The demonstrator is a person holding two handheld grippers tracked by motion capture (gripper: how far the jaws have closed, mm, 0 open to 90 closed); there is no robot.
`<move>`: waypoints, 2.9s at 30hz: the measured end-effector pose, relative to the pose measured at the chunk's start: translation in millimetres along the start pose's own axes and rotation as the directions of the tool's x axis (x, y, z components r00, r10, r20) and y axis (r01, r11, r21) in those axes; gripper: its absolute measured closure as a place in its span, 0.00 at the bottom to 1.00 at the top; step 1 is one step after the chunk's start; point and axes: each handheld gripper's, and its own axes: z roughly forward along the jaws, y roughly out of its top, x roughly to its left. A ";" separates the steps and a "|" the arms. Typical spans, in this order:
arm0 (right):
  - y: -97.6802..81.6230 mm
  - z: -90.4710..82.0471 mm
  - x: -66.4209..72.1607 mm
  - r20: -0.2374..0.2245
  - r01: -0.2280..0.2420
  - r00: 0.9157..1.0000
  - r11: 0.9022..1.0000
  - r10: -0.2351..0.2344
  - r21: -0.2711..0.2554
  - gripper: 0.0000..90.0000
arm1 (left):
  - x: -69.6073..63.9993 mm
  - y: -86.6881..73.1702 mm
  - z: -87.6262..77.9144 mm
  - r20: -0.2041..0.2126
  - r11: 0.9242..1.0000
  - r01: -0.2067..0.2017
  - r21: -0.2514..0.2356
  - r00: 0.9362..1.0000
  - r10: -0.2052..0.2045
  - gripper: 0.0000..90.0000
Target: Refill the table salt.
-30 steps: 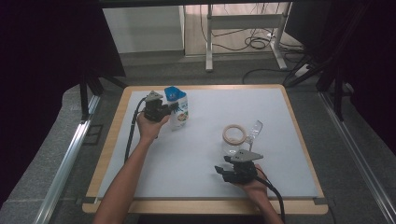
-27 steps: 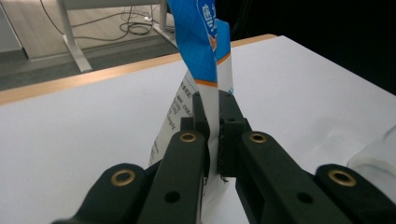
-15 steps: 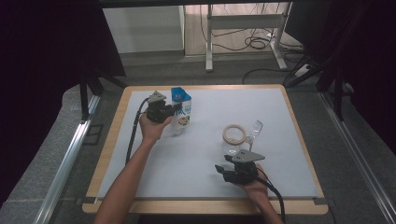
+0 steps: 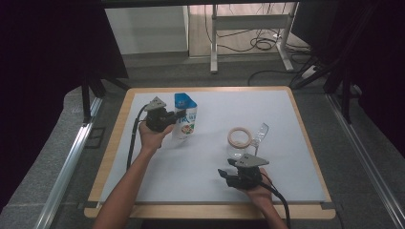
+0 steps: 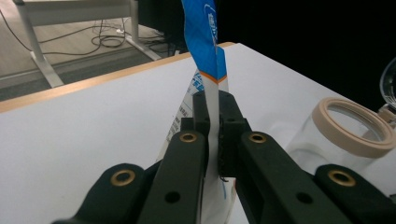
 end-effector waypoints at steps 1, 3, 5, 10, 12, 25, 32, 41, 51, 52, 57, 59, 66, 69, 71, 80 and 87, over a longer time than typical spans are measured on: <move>0.1 0.1 0.4 -0.001 -0.003 1.000 1.000 0.003 0.001 0.48 | -0.4 -0.7 -0.8 -0.001 1.000 -0.005 0.003 1.000 0.005 1.00; -0.1 0.5 0.7 0.000 -0.002 1.000 1.000 0.002 0.002 0.48 | -1.8 -2.9 -3.2 -0.002 1.000 -0.004 0.002 1.000 0.004 1.00; -0.2 0.8 1.4 0.006 -0.004 1.000 1.000 0.004 0.003 0.48 | -2.0 -4.3 -5.3 0.004 1.000 0.003 -0.001 1.000 -0.003 1.00; 0.0 2.4 3.3 0.007 -0.006 1.000 1.000 0.006 -0.002 0.48 | -5.1 -6.0 -10.6 0.017 1.000 0.013 -0.017 1.000 -0.013 1.00; -0.1 2.9 3.7 0.009 -0.004 1.000 1.000 0.004 -0.004 0.48 | -6.1 -6.0 -11.4 0.017 1.000 0.012 -0.019 1.000 -0.012 1.00; 0.3 5.6 11.1 0.038 0.027 0.999 1.000 -0.027 -0.001 0.48 | -19.0 -5.9 -17.9 0.046 0.999 0.006 -0.037 0.999 -0.004 1.00; 1.1 6.9 12.5 0.037 0.022 0.999 1.000 -0.022 -0.004 0.48 | -24.6 -6.3 -17.8 0.055 0.999 0.001 -0.040 0.999 0.001 1.00; 3.0 11.3 13.2 0.023 0.013 1.000 1.000 -0.013 -0.007 0.48 | -30.8 -7.2 -16.7 0.071 0.999 -0.004 -0.044 0.997 0.007 1.00; 5.6 14.7 13.8 0.028 0.007 1.000 1.000 -0.006 -0.010 0.48 | -42.0 -5.5 -17.8 0.088 0.999 -0.021 -0.048 0.996 0.025 1.00; 6.0 15.2 13.8 0.027 0.009 1.000 1.000 -0.008 -0.011 0.47 | -43.2 -5.3 -17.9 0.090 0.999 -0.024 -0.049 0.996 0.029 1.00; 8.5 19.2 15.1 0.027 0.017 0.999 1.000 -0.017 -0.015 0.47 | -47.3 -5.8 -15.6 0.099 0.999 -0.026 -0.045 0.995 0.031 1.00; 9.4 21.0 15.7 0.027 0.017 0.999 1.000 -0.017 -0.010 0.46 | -48.9 -6.3 -14.3 0.102 0.999 -0.024 -0.041 0.994 0.028 1.00; 12.2 24.2 15.8 0.041 0.008 0.999 1.000 -0.008 -0.018 0.44 | -54.3 -5.9 -11.8 0.113 0.999 -0.028 -0.042 0.993 0.032 1.00; 12.7 24.4 15.8 0.041 0.013 0.999 1.000 -0.012 -0.021 0.44 | -56.5 -5.9 -11.0 0.117 0.999 -0.032 -0.044 0.992 0.036 1.00; 12.9 24.3 15.8 0.043 0.014 0.999 1.000 -0.013 -0.022 0.44 | -57.3 -6.4 -10.1 0.121 0.999 -0.033 -0.044 0.992 0.038 1.00; 11.8 24.7 15.1 0.043 0.014 0.999 1.000 -0.013 -0.018 0.44 | -61.1 -6.5 -6.7 0.130 0.999 -0.035 -0.039 0.991 0.040 1.00; 11.8 28.6 16.0 0.044 0.020 0.999 1.000 -0.019 -0.013 0.43 | -66.3 -3.3 -8.1 0.143 0.998 -0.041 -0.047 0.989 0.047 1.00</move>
